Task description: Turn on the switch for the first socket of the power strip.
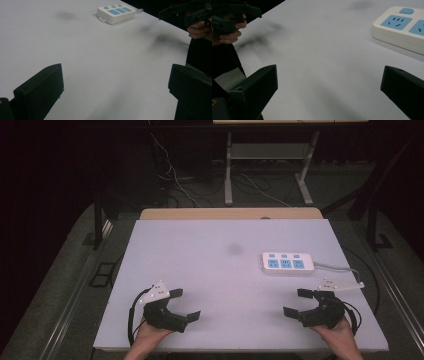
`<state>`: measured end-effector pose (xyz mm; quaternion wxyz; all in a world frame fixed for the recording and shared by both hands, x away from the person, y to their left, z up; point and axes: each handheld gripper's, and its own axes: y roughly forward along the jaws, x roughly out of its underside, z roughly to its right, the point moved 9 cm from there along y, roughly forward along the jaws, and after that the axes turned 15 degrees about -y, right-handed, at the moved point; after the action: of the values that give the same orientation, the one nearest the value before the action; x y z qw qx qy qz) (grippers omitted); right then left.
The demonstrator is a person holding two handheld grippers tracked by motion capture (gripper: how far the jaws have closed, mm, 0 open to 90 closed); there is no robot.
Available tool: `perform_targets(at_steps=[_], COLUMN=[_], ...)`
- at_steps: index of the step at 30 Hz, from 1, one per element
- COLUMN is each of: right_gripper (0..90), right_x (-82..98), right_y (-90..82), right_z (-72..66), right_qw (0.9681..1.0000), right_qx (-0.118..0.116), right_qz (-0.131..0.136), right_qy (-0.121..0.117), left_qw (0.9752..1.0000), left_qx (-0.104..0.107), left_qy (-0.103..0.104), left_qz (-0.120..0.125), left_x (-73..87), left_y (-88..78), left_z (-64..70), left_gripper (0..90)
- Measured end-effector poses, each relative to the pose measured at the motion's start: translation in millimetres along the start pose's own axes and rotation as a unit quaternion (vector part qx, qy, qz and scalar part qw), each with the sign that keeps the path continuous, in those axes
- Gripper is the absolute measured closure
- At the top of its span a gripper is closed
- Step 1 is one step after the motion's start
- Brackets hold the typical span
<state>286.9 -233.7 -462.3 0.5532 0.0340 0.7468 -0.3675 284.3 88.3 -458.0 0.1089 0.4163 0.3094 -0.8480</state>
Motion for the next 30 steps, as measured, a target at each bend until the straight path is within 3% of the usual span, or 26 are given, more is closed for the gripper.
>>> perform_targets(at_steps=[30], right_gripper=[0.7], right_x=[-0.5], right_y=[-1.4], right_z=[-1.6], right_qw=[0.9998], right_qx=[0.001], right_qz=[-0.022], right_qy=[-0.004], left_qw=[1.0], left_qx=[0.006], left_qy=[0.001], left_qz=[-0.001], left_x=[0.6], left_y=[-1.1], left_z=[0.6], left_gripper=[0.0])
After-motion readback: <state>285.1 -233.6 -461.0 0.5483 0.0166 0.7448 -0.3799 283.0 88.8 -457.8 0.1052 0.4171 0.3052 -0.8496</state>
